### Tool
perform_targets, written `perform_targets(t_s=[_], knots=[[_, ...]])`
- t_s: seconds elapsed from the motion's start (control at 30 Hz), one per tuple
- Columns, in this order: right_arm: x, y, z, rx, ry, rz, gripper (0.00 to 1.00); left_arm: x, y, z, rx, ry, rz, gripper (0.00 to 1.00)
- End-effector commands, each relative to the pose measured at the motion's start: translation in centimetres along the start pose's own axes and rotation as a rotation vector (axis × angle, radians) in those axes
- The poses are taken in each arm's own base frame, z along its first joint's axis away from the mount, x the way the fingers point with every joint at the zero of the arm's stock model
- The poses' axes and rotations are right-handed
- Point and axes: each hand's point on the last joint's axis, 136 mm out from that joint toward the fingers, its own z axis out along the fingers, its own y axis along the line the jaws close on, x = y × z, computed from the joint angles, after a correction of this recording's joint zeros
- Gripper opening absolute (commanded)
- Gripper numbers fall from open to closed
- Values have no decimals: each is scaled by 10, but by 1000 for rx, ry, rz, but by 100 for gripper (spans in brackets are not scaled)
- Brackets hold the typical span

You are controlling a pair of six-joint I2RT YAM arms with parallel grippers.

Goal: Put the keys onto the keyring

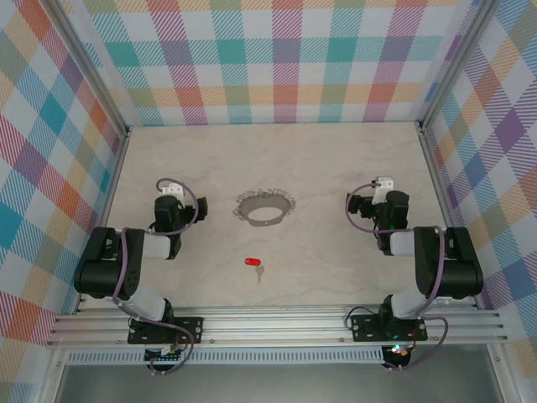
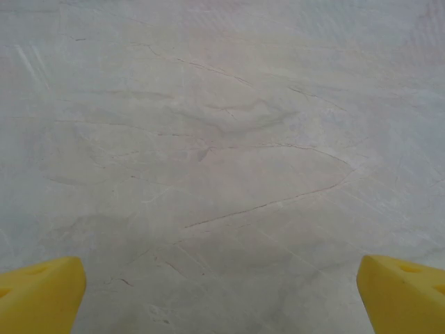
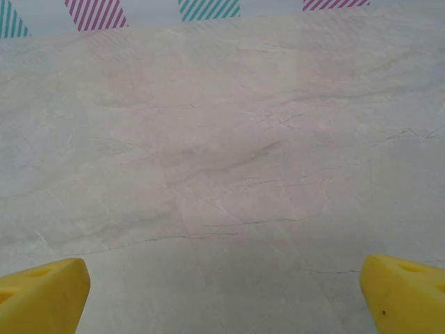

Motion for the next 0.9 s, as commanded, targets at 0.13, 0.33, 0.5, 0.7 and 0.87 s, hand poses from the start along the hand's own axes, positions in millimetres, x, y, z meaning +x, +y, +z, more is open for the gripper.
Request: perform_targets(t_s=[0.13, 0.33, 0.5, 0.7, 0.87], knots=[[-9, 2, -1, -15, -29, -2, 100, -11, -5, 1, 21, -27, 17, 100], [-9, 2, -1, -15, -29, 0, 100, -11, -5, 1, 41, -25, 2, 100], [-8, 2, 0, -14, -24, 0, 100, -11, -4, 1, 39, -25, 3, 100], [-9, 2, 0, -15, -26, 2, 100, -11, -4, 2, 39, -21, 2, 100], [-9, 2, 0, -16, -26, 3, 100, -11, -5, 2, 40, -22, 3, 100]])
